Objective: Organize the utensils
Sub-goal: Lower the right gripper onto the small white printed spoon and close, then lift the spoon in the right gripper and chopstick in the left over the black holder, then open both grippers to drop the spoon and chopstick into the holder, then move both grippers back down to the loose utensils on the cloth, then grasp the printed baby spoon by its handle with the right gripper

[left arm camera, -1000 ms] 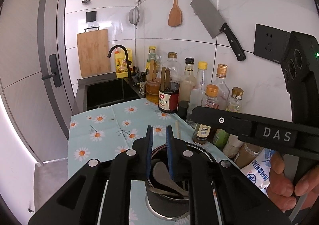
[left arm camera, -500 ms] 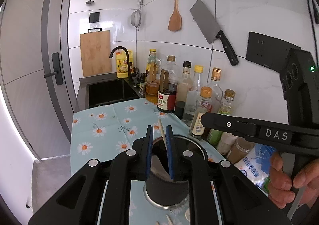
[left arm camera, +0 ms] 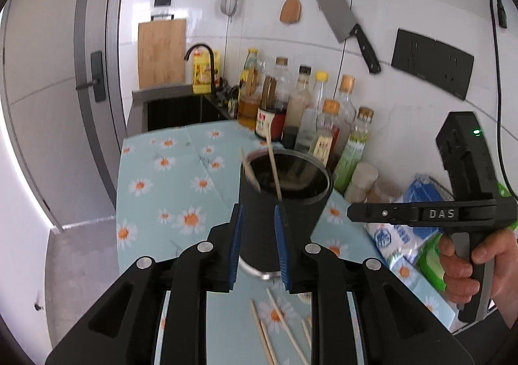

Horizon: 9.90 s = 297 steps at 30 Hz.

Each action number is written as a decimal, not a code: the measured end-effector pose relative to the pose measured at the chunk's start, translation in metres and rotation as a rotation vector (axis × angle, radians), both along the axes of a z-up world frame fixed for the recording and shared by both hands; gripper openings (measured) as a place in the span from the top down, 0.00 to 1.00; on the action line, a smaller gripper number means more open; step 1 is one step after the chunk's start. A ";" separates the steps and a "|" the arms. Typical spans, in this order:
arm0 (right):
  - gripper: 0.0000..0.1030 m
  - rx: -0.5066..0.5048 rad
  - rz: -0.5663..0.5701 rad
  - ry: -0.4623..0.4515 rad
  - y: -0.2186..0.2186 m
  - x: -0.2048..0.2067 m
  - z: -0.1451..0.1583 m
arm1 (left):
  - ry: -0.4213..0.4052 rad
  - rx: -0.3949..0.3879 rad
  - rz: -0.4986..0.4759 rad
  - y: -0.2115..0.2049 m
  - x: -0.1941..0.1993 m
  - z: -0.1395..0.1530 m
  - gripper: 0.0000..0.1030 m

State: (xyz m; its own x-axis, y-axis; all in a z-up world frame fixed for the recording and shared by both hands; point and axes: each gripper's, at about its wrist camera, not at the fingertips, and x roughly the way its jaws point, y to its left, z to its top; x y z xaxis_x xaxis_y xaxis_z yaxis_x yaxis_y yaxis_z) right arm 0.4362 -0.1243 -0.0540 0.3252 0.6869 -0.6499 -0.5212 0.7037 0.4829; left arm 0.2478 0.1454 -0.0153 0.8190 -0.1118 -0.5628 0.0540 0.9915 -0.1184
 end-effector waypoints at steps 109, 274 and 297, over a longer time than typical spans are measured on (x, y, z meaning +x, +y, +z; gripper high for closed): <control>0.95 -0.117 0.277 -0.144 0.038 -0.075 0.026 | 0.268 -0.257 0.104 0.027 -0.046 -0.019 0.97; 0.77 -0.634 -0.007 0.205 0.070 -0.128 -0.111 | 0.352 -0.345 0.021 0.029 -0.123 -0.128 0.75; 0.92 -0.601 -0.062 0.236 0.057 -0.110 -0.099 | 0.443 -0.300 -0.016 0.017 -0.101 -0.139 0.75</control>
